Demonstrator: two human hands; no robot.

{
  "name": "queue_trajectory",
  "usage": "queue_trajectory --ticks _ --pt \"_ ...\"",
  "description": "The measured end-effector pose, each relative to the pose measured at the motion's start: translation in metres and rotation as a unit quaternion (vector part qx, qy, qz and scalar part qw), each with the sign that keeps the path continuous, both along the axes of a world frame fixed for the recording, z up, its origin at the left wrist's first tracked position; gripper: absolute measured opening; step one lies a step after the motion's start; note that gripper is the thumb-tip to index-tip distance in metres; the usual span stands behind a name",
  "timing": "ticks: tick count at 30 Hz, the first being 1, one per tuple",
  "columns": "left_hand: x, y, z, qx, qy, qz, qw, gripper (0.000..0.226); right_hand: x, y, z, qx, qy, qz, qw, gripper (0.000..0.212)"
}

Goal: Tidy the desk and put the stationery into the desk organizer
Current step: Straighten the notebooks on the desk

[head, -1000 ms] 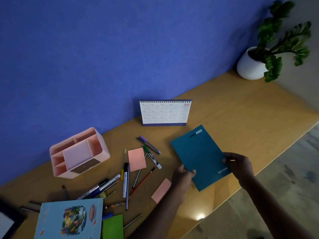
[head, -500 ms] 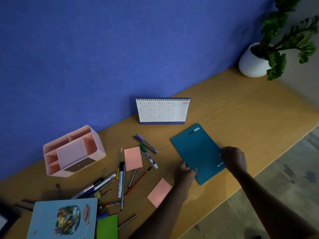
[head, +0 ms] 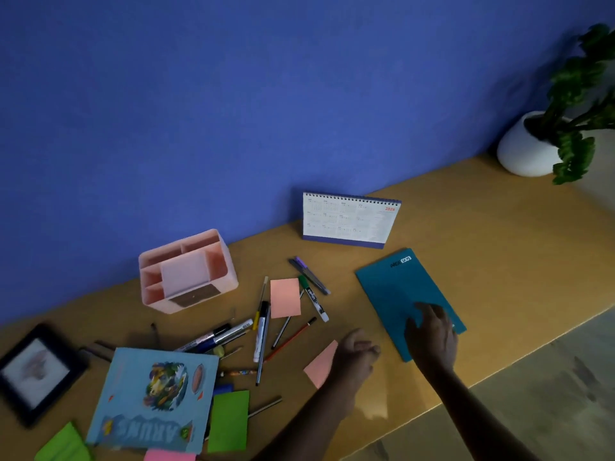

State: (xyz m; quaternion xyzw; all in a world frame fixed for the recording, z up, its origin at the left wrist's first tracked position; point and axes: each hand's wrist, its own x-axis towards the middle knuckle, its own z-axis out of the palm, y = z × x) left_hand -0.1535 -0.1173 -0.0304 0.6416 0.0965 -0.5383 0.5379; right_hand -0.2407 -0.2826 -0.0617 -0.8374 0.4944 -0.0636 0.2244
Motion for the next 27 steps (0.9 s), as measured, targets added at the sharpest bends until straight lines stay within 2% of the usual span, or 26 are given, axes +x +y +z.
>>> queue_trajectory --ticks 5,10,15,18,22,24,25,27 --pt "0.002 0.087 0.019 0.023 0.046 0.067 0.996 0.045 0.021 0.098 0.000 0.035 -0.057 0.100 0.993 0.040" --pt "0.009 0.186 0.021 0.057 0.018 0.181 0.982 0.034 0.054 0.191 0.001 0.102 -0.082 0.199 0.971 0.036" --pt "0.037 0.288 0.016 0.072 0.015 0.355 0.932 0.016 0.097 0.269 0.014 0.196 -0.086 0.271 0.938 0.027" --pt "0.057 0.340 0.015 0.074 0.019 0.445 0.892 0.004 0.121 0.308 0.020 0.283 -0.040 0.248 0.926 0.013" --pt "0.087 0.396 0.002 0.170 -0.102 0.429 0.881 0.009 0.138 0.349 0.019 0.419 -0.020 0.137 0.897 0.009" --pt "0.106 0.416 -0.004 0.263 -0.201 0.368 0.869 0.030 0.139 0.361 0.016 0.431 -0.024 0.101 0.896 0.012" --pt "0.115 0.424 0.000 0.302 -0.240 0.327 0.863 0.030 0.141 0.369 0.016 0.426 -0.025 0.091 0.900 0.009" --pt "0.132 0.431 0.012 0.311 -0.297 0.265 0.863 0.025 0.141 0.379 0.017 0.414 -0.029 0.069 0.907 0.006"
